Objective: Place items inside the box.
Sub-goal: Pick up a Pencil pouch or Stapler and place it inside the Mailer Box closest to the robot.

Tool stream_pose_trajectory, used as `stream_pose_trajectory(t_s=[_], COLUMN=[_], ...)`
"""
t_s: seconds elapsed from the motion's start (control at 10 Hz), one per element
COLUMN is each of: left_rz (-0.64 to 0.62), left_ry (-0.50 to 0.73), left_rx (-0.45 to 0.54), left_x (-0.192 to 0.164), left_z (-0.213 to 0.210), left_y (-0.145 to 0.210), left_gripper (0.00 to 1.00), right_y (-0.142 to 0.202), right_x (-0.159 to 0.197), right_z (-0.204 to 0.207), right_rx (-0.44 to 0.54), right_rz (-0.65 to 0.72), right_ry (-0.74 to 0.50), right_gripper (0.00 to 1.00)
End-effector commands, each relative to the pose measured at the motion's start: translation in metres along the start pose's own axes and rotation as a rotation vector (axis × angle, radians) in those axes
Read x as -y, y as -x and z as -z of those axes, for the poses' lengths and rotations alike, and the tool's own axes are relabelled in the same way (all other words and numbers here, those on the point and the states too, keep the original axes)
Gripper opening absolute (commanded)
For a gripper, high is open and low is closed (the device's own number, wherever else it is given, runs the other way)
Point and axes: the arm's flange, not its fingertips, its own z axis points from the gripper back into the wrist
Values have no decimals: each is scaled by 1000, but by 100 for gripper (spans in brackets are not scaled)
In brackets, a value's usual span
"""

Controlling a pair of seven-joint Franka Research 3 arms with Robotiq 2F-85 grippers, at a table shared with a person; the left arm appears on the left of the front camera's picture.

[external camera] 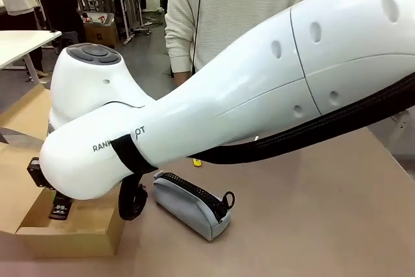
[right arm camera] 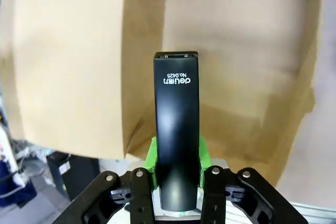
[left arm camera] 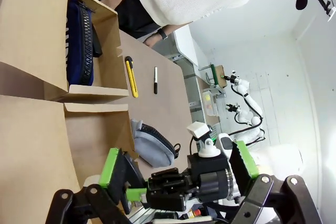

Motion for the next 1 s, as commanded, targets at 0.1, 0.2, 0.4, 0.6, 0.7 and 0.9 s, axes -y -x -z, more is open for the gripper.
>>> stream_pose_trajectory(t_s=[0.1,0.2,0.4,0.6,0.7,0.9], left_rz=[28,28,28,28,28,28], left_ry=[14,14,14,14,14,14], left_rx=[1,1,1,1,1,1], left_x=[0,0,0,0,0,0], left_z=[-2,-2,-2,-2,-2,-2], left_y=[1,1,1,1,1,1], left_gripper=[100,100,100,100,100,100], right_y=[-2,-3,-9,-13,-13,-15], right_x=[-4,1,13,19,21,24], right_z=[7,14,25,27,28,24], right_rx=[67,31,46,48,53,66], right_rz=[83,76,68,75,68,71], right_ry=[154,185,205,203,211,200], right_gripper=[31,31,31,31,31,86])
